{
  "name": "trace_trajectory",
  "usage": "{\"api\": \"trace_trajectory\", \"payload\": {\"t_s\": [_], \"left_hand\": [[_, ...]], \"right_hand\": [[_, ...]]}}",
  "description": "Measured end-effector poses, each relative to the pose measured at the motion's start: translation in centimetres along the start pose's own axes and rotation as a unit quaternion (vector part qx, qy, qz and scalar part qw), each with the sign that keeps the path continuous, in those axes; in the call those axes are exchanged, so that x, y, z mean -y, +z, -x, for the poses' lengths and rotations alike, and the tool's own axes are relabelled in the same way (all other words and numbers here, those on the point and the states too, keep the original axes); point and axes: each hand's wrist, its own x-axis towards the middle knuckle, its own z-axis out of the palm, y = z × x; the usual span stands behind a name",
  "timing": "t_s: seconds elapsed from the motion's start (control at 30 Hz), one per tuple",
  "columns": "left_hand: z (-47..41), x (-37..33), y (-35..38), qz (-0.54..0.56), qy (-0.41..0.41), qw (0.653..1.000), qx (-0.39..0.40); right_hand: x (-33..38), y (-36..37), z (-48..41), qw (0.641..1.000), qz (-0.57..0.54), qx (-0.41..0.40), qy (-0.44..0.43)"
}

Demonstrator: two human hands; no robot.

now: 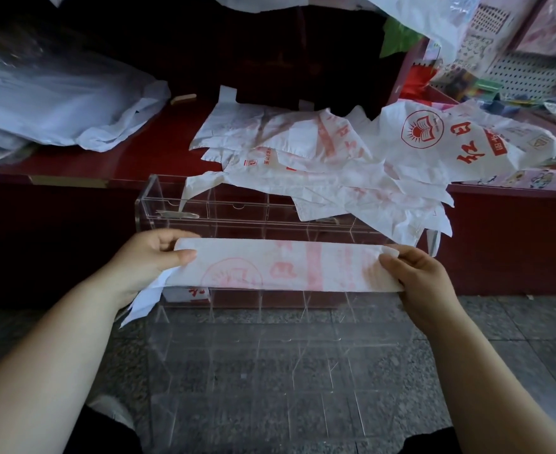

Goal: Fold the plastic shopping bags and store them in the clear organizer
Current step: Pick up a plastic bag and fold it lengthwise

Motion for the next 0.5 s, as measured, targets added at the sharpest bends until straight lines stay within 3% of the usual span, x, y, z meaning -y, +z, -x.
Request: {"api": "trace_trajectory", "payload": {"t_s": [0.13, 0.23, 0.4, 0.5], "left_hand": [[-0.3, 0.7, 0.2, -0.009, -0.039, 0.999, 0.009], [-0.3, 1.0, 0.2, -0.056, -0.060, 0.996, 0.037], [0.7, 0.1, 0.5, -0.223, -0.088, 0.940, 0.244], [2.0, -1.4, 2.5, -0.093, 0.013, 0.967, 0.237]], "right_hand": [[0.1, 0.5, 0.0, 0.993, 0.051, -0.074, -0.074], [1.3, 1.2, 0.3, 0.985, 0.084, -0.083, -0.126], [5.7, 3.0, 1.7, 0.962, 0.212, 0.038, -0.171], [8.4, 5.3, 2.9, 0.925, 0.285, 0.153, -0.199]]}}
